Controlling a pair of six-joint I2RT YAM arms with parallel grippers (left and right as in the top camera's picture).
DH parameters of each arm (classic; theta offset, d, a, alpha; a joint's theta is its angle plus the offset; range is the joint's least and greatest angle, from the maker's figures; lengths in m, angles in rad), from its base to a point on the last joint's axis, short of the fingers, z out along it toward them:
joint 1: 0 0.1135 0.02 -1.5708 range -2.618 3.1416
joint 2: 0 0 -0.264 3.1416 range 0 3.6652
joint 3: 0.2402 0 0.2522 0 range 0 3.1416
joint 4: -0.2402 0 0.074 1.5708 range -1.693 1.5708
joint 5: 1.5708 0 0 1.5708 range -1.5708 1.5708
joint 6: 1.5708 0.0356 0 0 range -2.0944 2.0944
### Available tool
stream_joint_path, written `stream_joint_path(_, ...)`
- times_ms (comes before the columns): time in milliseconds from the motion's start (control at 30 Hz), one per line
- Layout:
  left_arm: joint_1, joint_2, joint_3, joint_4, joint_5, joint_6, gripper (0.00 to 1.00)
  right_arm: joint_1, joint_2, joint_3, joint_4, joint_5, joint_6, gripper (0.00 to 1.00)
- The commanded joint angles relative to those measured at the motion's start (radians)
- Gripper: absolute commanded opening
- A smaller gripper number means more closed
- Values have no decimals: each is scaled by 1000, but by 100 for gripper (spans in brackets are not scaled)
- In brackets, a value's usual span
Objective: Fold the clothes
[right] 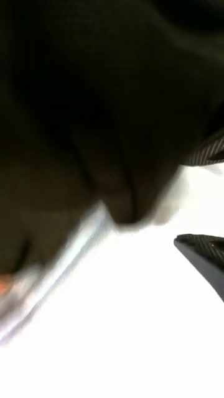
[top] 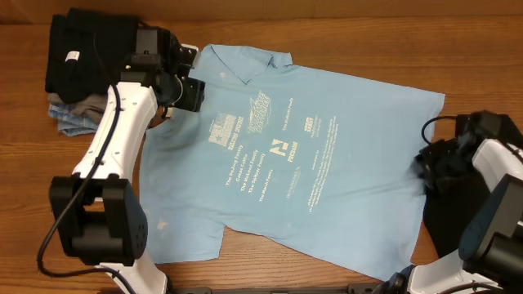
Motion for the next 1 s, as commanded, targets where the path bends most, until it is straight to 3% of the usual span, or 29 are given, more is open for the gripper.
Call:
stream_joint_path(0,-6,82,14,45,30,32,61,-5,-72,124,-23,-179,-81,41)
stream_joint_path(267,-10,282,14,231,17,44,35,28,-238,209,-100,-347,-148,41)
stream_joint_path(467,0,394,14,329,-137,-28,22,88,-267,209,-196,-323,-189,41)
stream_joint_path(633,28,428,14,373,-270,-99,27,151,-267,209,-232,-225,-189,41)
stream_joint_path(833,60,427,43,380,-159,-99,45,218,-266,209,-216,-137,-187,43)
stream_joint_path(967,60,427,120,304,-154,-121,53,219,-266,209,-210,-71,-126,45)
